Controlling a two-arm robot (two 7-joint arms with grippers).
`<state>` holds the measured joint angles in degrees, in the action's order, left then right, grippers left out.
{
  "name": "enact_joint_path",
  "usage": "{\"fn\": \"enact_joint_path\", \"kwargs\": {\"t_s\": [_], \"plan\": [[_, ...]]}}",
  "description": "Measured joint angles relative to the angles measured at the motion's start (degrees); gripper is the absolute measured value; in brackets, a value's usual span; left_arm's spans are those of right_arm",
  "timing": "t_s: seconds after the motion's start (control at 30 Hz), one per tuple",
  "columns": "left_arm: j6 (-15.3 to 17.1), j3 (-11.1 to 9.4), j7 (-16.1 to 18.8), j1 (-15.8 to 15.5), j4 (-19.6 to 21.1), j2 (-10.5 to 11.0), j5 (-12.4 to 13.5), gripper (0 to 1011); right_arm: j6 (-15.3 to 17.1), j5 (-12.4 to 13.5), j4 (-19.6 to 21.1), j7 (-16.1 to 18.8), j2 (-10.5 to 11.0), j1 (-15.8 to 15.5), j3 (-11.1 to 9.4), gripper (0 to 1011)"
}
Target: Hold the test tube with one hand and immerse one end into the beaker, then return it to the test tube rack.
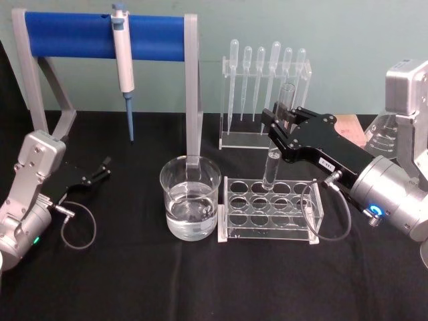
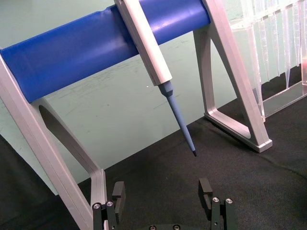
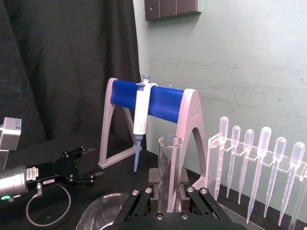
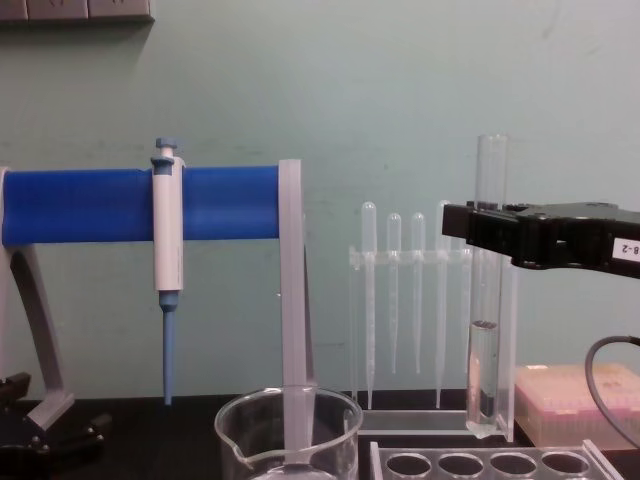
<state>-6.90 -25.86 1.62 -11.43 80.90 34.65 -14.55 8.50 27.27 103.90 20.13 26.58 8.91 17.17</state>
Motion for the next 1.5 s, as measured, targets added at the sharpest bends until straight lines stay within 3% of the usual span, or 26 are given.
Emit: {"fn": "enact_joint_path", "kwargs": {"t_s": [0.43, 0.6, 0.77, 1.03, 1.33, 1.5], "plan": [[0.0, 0.0, 0.0, 0.0, 0.0, 0.0, 0.0, 1000, 0.2, 0.0, 0.8, -0.2, 0.1, 0.5, 0.6, 228], [0.0, 0.0, 0.0, 0.0, 0.0, 0.0, 0.0, 1000, 0.9, 0.0, 1.4, -0.2, -1.3, 2.9, 2.6, 227], [0.0, 0.0, 0.0, 0.0, 0.0, 0.0, 0.0, 1000, 1.4, -0.2, 0.2, 0.2, -3.9, 7.3, 5.8, 228], [0.0, 0.0, 0.0, 0.0, 0.0, 0.0, 0.0, 1000, 0.2, -2.5, -7.5, 1.4, -8.3, 12.8, 11.3, 228], [0.0, 0.0, 0.0, 0.0, 0.0, 0.0, 0.0, 1000, -5.0, -4.9, -16.3, 3.4, -11.1, 14.0, 14.2, 228], [0.0, 0.0, 0.0, 0.0, 0.0, 0.0, 0.0, 1000, -6.9, -5.8, -19.2, 3.9, -11.7, 13.0, 14.6, 227]]}}
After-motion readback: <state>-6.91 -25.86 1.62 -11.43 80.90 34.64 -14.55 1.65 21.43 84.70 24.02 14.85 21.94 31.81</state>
